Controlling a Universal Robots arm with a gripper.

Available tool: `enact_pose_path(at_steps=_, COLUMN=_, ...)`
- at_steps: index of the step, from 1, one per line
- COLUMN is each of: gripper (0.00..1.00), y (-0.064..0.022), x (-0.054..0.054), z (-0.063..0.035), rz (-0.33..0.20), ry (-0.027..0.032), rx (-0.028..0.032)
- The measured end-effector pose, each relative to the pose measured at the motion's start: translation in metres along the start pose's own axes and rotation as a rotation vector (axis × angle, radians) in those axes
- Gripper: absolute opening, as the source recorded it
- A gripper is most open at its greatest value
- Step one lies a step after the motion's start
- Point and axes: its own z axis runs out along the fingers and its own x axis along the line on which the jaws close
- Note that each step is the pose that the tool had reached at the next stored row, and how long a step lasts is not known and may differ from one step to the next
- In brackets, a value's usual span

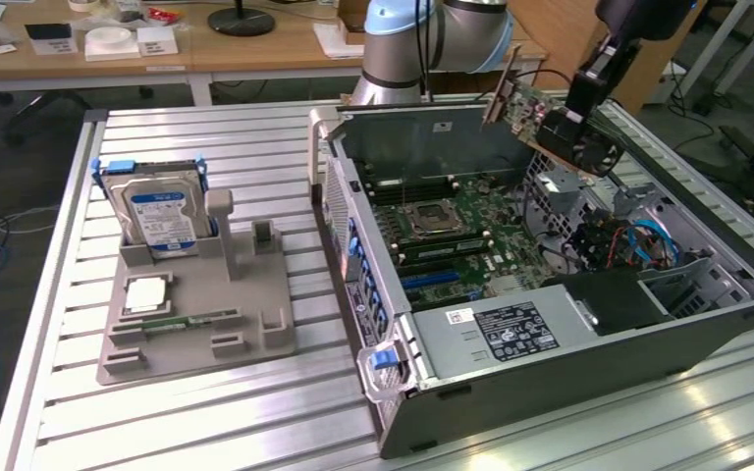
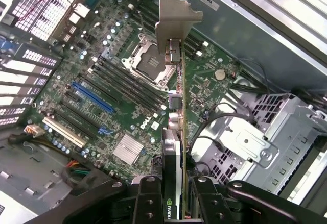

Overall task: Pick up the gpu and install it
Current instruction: 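Insert the gpu into the slot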

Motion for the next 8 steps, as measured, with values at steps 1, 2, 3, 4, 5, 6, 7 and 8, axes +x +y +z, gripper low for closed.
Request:
enact_pose_path(at_steps=1, gripper=0.27, y=0.0000, x=0.0000, z=0.0000, rz=-0.009, ry=0.0005, rx=0.0000)
enact_pose_path(at_steps=2, gripper=0.27, y=0.0001, x=0.0000, z=0.0001, rz=-0.017, ry=0.0009, rx=-0.0001)
enact_pose_path(at_steps=3, gripper=0.27, y=0.0001, x=-0.0001, z=0.0000, rz=-0.026, ry=0.0015, rx=0.0000)
enact_pose_path(at_steps=4, gripper=0.27, y=0.0001, x=-0.0001, z=0.0001, rz=-0.036, ry=0.0020, rx=-0.0002)
enact_pose_path(at_steps=5, gripper=0.27, y=0.0001, x=-0.0001, z=0.0001, rz=-0.045, ry=0.0025, rx=-0.0002)
enact_pose_path(at_steps=6, gripper=0.27, y=0.0002, x=-0.0001, z=0.0001, rz=-0.055, ry=0.0031, rx=-0.0002)
enact_pose_path(at_steps=7, gripper=0.27, y=0.0002, x=-0.0001, z=0.0001, rz=-0.067, ry=0.0037, rx=-0.0002)
enact_pose_path(at_steps=8, gripper=0.27, y=0.0002, x=-0.0001, z=0.0001, rz=-0.077, ry=0.0043, rx=-0.0002)
